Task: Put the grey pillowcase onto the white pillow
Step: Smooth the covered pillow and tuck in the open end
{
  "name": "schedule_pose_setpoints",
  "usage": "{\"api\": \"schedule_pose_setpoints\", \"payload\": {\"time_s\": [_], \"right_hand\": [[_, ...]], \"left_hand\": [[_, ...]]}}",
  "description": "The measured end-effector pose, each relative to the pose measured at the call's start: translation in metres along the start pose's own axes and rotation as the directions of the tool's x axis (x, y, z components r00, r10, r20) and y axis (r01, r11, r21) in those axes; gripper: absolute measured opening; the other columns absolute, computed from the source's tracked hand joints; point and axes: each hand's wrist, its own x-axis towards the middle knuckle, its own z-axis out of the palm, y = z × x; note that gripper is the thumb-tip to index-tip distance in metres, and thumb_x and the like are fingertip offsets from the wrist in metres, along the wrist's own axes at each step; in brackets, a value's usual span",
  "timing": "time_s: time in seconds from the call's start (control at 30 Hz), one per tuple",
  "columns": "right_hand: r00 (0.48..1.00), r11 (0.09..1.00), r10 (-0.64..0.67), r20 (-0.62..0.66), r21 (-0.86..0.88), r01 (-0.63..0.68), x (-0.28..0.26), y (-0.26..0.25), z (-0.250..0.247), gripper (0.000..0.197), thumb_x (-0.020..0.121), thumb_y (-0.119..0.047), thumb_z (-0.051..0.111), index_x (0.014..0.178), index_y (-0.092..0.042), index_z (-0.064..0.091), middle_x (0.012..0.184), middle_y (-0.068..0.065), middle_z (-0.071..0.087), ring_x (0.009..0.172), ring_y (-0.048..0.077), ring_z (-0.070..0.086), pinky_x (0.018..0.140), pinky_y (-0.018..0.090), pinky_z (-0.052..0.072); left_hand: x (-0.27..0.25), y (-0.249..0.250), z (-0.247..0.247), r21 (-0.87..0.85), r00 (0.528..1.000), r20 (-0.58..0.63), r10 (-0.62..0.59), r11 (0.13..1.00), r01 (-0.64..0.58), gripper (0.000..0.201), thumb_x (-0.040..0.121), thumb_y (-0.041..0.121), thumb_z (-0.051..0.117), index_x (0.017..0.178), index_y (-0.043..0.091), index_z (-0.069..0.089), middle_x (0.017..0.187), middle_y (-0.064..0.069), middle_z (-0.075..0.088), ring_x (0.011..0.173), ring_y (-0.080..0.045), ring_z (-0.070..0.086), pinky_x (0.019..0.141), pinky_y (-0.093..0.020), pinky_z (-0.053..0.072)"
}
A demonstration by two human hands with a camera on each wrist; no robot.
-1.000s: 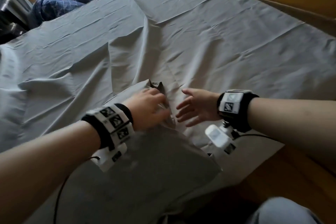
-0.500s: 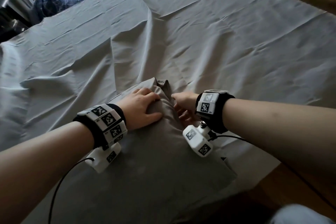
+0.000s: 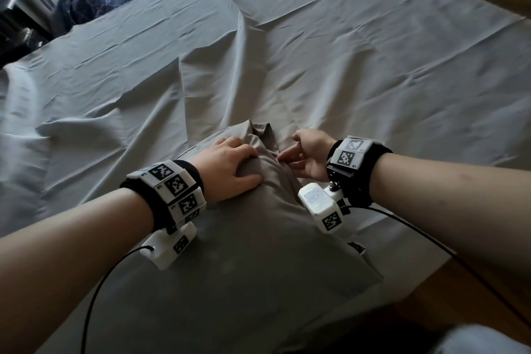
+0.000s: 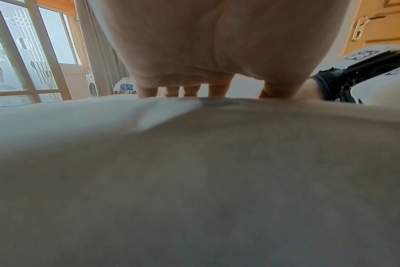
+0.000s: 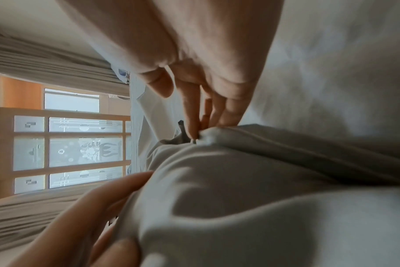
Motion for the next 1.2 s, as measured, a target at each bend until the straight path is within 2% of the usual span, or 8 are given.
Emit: {"api": "schedule_pose_setpoints", "payload": {"time_s": [0.17, 0.33, 0.47, 0.63, 0.73, 0.9, 1.03, 1.2], "right_hand": [[0.990, 0.998, -0.010, 0.140, -0.068, 0.019, 0.003, 0.005, 0.003, 0.053, 0.097, -0.042, 0.027, 0.102, -0.001, 0.060, 0.091, 0.014, 0.064, 0.084, 0.027, 0.059, 0.081, 0.036, 0.048], [0.988, 0.879, 0.064, 0.143, -0.477, 0.012, 0.016, 0.004, 0.014, 0.084, 0.093, -0.066, 0.013, 0.114, -0.004, 0.066, 0.112, 0.009, 0.068, 0.102, 0.021, 0.060, 0.083, 0.037, 0.044], [0.992, 0.781, 0.124, 0.038, -0.620, -0.074, 0.024, 0.001, 0.024, 0.087, 0.084, -0.079, 0.011, 0.089, -0.011, 0.065, 0.078, 0.006, 0.059, 0.064, 0.019, 0.051, 0.059, 0.027, 0.036], [0.989, 0.760, 0.146, -0.020, -0.638, -0.125, 0.022, -0.006, 0.035, 0.090, 0.065, -0.093, 0.008, 0.066, -0.014, 0.052, 0.058, 0.002, 0.042, 0.043, 0.016, 0.034, 0.054, 0.021, 0.030], [0.992, 0.821, 0.123, -0.008, -0.561, -0.106, 0.025, -0.013, 0.036, 0.098, 0.070, -0.091, 0.009, 0.085, -0.010, 0.064, 0.073, 0.012, 0.056, 0.057, 0.022, 0.053, 0.066, 0.030, 0.047], [0.992, 0.754, 0.113, 0.062, -0.656, -0.045, 0.027, -0.002, 0.034, 0.097, 0.078, -0.084, 0.018, 0.128, -0.009, 0.056, 0.113, 0.017, 0.066, 0.101, 0.031, 0.065, 0.085, 0.037, 0.046], [0.997, 0.780, 0.080, -0.004, -0.623, -0.065, 0.031, -0.023, 0.025, 0.100, 0.079, -0.084, 0.006, 0.094, -0.002, 0.062, 0.071, 0.013, 0.060, 0.060, 0.022, 0.055, 0.065, 0.028, 0.042], [0.988, 0.910, -0.083, -0.131, -0.414, 0.021, 0.057, -0.062, 0.001, 0.057, 0.093, -0.055, 0.028, 0.093, -0.008, 0.060, 0.098, 0.012, 0.057, 0.076, 0.025, 0.061, 0.067, 0.032, 0.053]], "left_hand": [[0.002, -0.002, 0.000, -0.010, 1.000, -0.002, 0.009, 1.000, -0.009, 0.079, 0.063, 0.076, 0.034, 0.127, 0.034, 0.052, 0.128, 0.003, 0.051, 0.125, -0.021, 0.043, 0.107, -0.039, 0.036], [0.003, -0.004, 0.001, -0.011, 1.000, 0.008, 0.027, 1.000, -0.026, 0.077, 0.062, 0.075, 0.034, 0.124, 0.034, 0.055, 0.125, 0.004, 0.053, 0.124, -0.020, 0.044, 0.107, -0.037, 0.035], [0.002, -0.002, -0.003, -0.023, 0.987, -0.013, 0.157, 0.987, -0.157, 0.068, 0.067, 0.072, 0.037, 0.121, 0.038, 0.061, 0.132, 0.008, 0.053, 0.131, -0.019, 0.039, 0.113, -0.038, 0.028], [0.006, 0.008, 0.001, 0.025, 0.945, 0.156, 0.287, 0.956, -0.294, 0.071, 0.071, 0.072, 0.031, 0.126, 0.037, 0.057, 0.135, 0.017, 0.054, 0.141, -0.009, 0.025, 0.119, -0.047, 0.008], [0.011, 0.014, -0.002, 0.079, 0.944, 0.140, 0.298, 0.947, -0.311, 0.077, 0.067, 0.072, 0.027, 0.124, 0.032, 0.060, 0.129, 0.011, 0.060, 0.138, -0.011, 0.033, 0.117, -0.036, 0.005], [0.012, 0.010, 0.000, -0.011, 0.949, 0.068, 0.309, 0.951, -0.309, 0.072, 0.069, 0.066, 0.037, 0.126, 0.030, 0.060, 0.136, 0.001, 0.055, 0.135, -0.018, 0.037, 0.116, -0.037, 0.024], [0.015, -0.004, -0.006, -0.061, 0.975, -0.038, 0.221, 0.973, -0.223, 0.074, 0.069, 0.070, 0.039, 0.126, 0.028, 0.059, 0.140, 0.001, 0.049, 0.135, -0.019, 0.037, 0.116, -0.036, 0.026], [0.024, -0.029, -0.023, -0.117, 0.997, 0.057, 0.046, 0.992, -0.039, 0.087, 0.060, 0.079, 0.034, 0.133, 0.035, 0.052, 0.146, 0.005, 0.041, 0.138, -0.019, 0.031, 0.117, -0.037, 0.023]]}}
